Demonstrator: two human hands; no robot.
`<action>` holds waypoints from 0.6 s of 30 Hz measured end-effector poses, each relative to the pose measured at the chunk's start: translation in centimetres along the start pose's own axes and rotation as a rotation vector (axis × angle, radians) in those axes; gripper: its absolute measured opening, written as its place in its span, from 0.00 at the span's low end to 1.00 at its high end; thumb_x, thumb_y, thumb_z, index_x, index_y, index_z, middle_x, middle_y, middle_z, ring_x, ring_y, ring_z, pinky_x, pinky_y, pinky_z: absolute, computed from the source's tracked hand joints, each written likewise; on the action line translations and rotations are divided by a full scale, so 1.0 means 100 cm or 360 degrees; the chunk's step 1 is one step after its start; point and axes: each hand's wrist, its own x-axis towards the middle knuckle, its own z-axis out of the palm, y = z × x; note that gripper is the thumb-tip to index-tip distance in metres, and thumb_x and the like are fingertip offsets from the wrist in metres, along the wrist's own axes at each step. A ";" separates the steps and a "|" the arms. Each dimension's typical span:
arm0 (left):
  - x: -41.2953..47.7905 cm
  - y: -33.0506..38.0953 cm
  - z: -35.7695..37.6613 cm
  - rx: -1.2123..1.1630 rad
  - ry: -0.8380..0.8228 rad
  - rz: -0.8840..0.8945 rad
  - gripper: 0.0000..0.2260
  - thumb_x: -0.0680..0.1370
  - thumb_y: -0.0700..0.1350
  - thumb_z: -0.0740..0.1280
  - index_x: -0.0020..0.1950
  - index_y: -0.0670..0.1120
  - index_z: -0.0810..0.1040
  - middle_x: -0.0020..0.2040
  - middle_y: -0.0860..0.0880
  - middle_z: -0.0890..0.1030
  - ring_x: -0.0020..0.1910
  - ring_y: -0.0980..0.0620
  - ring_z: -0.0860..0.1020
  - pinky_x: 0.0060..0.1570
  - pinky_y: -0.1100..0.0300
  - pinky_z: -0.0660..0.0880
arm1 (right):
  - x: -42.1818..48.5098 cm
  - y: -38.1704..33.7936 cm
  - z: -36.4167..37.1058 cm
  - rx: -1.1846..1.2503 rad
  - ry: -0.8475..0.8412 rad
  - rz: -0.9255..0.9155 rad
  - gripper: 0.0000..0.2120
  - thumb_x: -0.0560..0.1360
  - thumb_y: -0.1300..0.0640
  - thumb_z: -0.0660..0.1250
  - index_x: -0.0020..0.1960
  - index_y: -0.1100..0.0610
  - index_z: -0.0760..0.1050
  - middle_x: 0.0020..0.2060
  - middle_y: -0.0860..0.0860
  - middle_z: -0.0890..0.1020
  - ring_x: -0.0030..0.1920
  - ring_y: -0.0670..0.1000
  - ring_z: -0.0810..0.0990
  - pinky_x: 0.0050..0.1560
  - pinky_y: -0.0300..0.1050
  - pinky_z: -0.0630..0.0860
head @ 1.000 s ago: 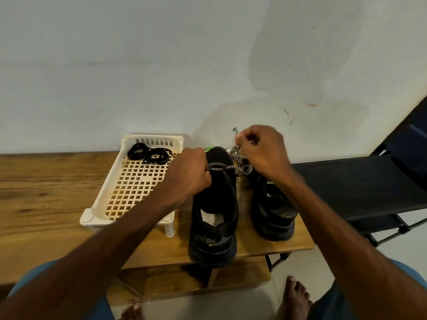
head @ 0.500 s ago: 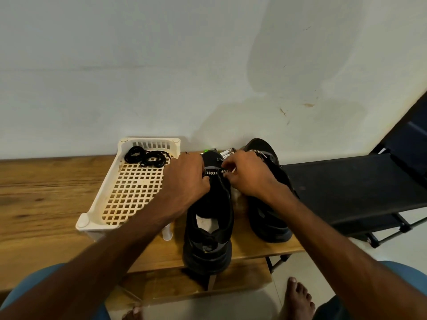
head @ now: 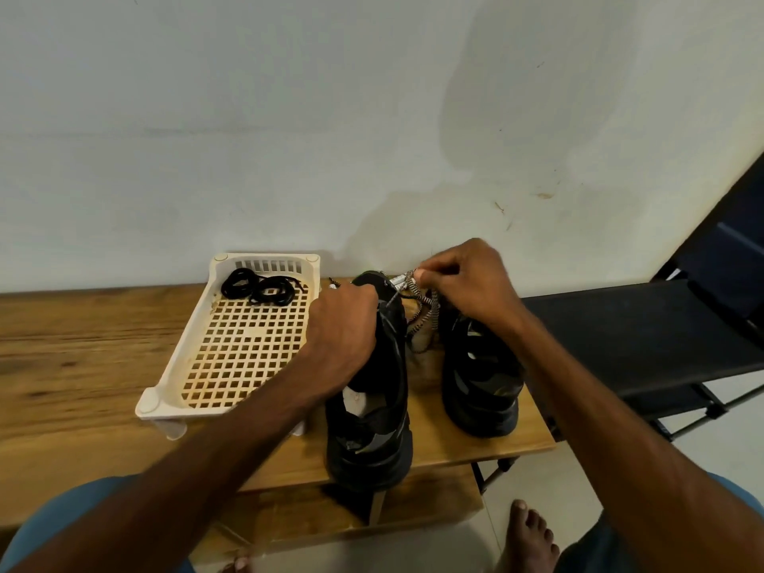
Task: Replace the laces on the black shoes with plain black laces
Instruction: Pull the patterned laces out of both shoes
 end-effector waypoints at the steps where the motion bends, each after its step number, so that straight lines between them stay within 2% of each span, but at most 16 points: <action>1: 0.000 0.000 0.000 0.0000 -0.0006 0.0015 0.07 0.77 0.39 0.72 0.54 0.44 0.81 0.50 0.43 0.82 0.51 0.41 0.82 0.40 0.54 0.70 | 0.000 -0.002 -0.008 0.0172 0.0092 0.0037 0.03 0.75 0.57 0.76 0.48 0.52 0.88 0.45 0.44 0.88 0.46 0.38 0.85 0.54 0.39 0.82; 4: 0.001 0.001 0.000 0.0033 -0.0001 0.0059 0.06 0.77 0.39 0.72 0.53 0.43 0.80 0.48 0.43 0.81 0.49 0.42 0.82 0.40 0.54 0.71 | 0.001 -0.006 -0.032 0.0990 0.0266 0.0237 0.05 0.75 0.58 0.76 0.50 0.57 0.87 0.44 0.49 0.88 0.47 0.45 0.86 0.47 0.41 0.81; 7: 0.002 0.004 0.001 0.0047 0.0011 0.0095 0.05 0.77 0.39 0.72 0.51 0.44 0.79 0.47 0.44 0.81 0.47 0.43 0.82 0.40 0.55 0.68 | 0.001 -0.004 -0.043 0.1721 0.0213 0.0405 0.06 0.78 0.58 0.72 0.54 0.58 0.84 0.45 0.50 0.86 0.46 0.47 0.83 0.47 0.42 0.80; 9: 0.002 0.005 0.003 0.0025 0.0022 0.0108 0.05 0.76 0.39 0.72 0.51 0.44 0.80 0.46 0.44 0.81 0.47 0.43 0.82 0.41 0.55 0.67 | 0.000 0.000 -0.040 0.2007 0.0122 0.0460 0.04 0.80 0.59 0.69 0.53 0.58 0.81 0.44 0.50 0.84 0.45 0.48 0.82 0.45 0.43 0.78; 10: 0.003 0.005 0.004 0.0004 0.0025 0.0108 0.06 0.76 0.40 0.73 0.51 0.44 0.80 0.45 0.44 0.81 0.47 0.43 0.82 0.40 0.55 0.68 | -0.001 0.002 -0.034 0.1960 0.0085 0.0469 0.05 0.80 0.59 0.68 0.53 0.59 0.81 0.43 0.50 0.84 0.44 0.48 0.81 0.44 0.43 0.77; 11: 0.003 0.004 0.006 -0.0023 0.0024 0.0104 0.06 0.75 0.40 0.73 0.51 0.45 0.80 0.45 0.44 0.81 0.47 0.43 0.82 0.39 0.55 0.68 | -0.001 0.003 -0.028 0.1693 0.0073 0.0438 0.06 0.80 0.59 0.69 0.53 0.60 0.82 0.43 0.50 0.85 0.44 0.48 0.82 0.44 0.43 0.77; 13: 0.004 0.003 0.008 -0.0064 0.0023 0.0095 0.07 0.75 0.41 0.74 0.52 0.45 0.81 0.46 0.44 0.82 0.47 0.43 0.83 0.38 0.55 0.69 | 0.000 0.009 -0.015 0.0671 0.0095 0.0216 0.06 0.79 0.58 0.71 0.53 0.59 0.85 0.45 0.48 0.87 0.45 0.46 0.83 0.48 0.43 0.79; 15: 0.004 0.001 0.010 -0.0088 0.0030 0.0086 0.08 0.75 0.42 0.74 0.53 0.45 0.81 0.47 0.44 0.82 0.48 0.42 0.83 0.38 0.55 0.69 | -0.002 0.011 -0.002 -0.0178 -0.0041 0.0019 0.12 0.78 0.58 0.72 0.60 0.57 0.83 0.54 0.50 0.86 0.54 0.47 0.83 0.58 0.46 0.79; 16: 0.004 0.001 0.011 -0.0100 0.0033 0.0081 0.08 0.75 0.42 0.73 0.53 0.45 0.82 0.48 0.44 0.82 0.48 0.42 0.83 0.39 0.55 0.69 | -0.003 0.010 0.003 -0.0412 -0.0130 -0.0037 0.17 0.77 0.58 0.72 0.66 0.57 0.80 0.60 0.51 0.83 0.61 0.50 0.80 0.64 0.49 0.77; 18: 0.004 0.000 0.012 -0.0104 0.0042 0.0071 0.09 0.75 0.43 0.73 0.54 0.46 0.82 0.48 0.44 0.83 0.48 0.42 0.82 0.39 0.55 0.70 | -0.005 0.004 0.012 -0.0628 -0.0188 -0.0194 0.26 0.74 0.59 0.71 0.72 0.55 0.74 0.67 0.52 0.78 0.69 0.55 0.72 0.70 0.54 0.71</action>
